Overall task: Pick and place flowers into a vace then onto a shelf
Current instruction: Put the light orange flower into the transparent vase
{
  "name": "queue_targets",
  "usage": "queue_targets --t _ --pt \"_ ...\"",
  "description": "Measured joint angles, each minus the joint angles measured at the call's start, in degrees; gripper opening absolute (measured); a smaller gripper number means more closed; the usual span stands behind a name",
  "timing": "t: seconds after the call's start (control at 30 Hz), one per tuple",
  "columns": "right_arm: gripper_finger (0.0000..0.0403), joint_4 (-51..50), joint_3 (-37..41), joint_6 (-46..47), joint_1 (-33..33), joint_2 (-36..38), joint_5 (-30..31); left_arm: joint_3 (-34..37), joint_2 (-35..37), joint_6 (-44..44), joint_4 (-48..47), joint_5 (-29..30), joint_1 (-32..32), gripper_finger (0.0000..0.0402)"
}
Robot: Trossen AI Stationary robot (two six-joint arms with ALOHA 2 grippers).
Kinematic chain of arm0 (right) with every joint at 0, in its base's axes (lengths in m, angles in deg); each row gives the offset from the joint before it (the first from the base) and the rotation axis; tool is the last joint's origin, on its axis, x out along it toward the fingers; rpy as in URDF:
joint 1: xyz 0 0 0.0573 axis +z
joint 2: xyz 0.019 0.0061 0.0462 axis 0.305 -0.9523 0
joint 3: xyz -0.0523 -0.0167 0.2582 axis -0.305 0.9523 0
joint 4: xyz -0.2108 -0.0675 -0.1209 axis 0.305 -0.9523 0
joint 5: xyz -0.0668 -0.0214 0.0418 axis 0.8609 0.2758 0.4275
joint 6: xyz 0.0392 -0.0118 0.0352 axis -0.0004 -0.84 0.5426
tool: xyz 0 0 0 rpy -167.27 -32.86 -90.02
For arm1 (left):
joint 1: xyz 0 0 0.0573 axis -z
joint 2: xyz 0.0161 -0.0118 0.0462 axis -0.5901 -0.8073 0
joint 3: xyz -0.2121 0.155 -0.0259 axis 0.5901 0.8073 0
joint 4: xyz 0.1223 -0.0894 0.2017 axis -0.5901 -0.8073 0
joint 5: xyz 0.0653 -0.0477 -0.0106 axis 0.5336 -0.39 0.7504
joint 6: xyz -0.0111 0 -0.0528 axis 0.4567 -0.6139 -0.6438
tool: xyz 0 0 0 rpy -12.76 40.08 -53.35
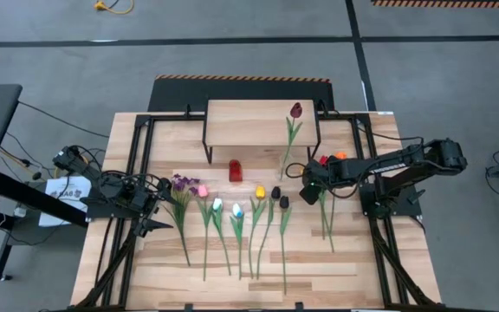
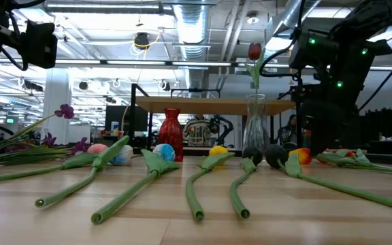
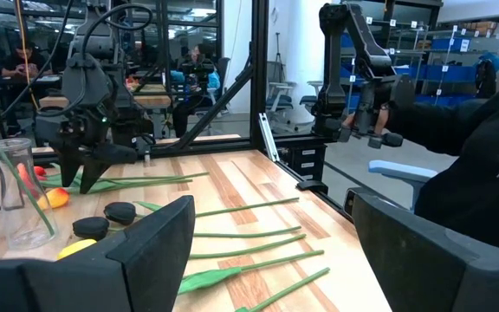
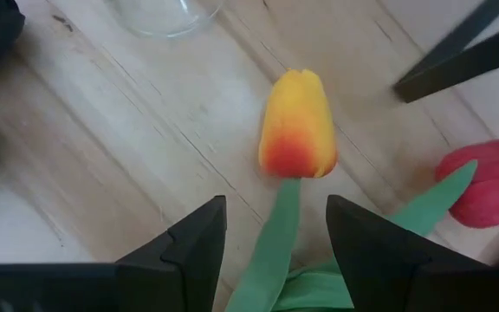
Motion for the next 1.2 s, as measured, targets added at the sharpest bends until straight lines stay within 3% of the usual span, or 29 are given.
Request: queue_targets --t 0.37,0.53,1.2 --pt "0.0193 0.79 -0.39 -2.04 0.04 -7.45 0.2 0.0 -0.01 0.01 0.0 0.0 -0.01 0.0302" --pt "0.0178 1.09 -0.22 -2.02 0.04 -7.22 0.11 0.0 -0.01 0.01 0.0 0.0 0.0 0.0302" --pt "0.0024 2.0 0.13 -2.0 -0.02 -3.68 -0.24 0.0 0.0 0.01 0.0 0.0 -0.01 0.0302"
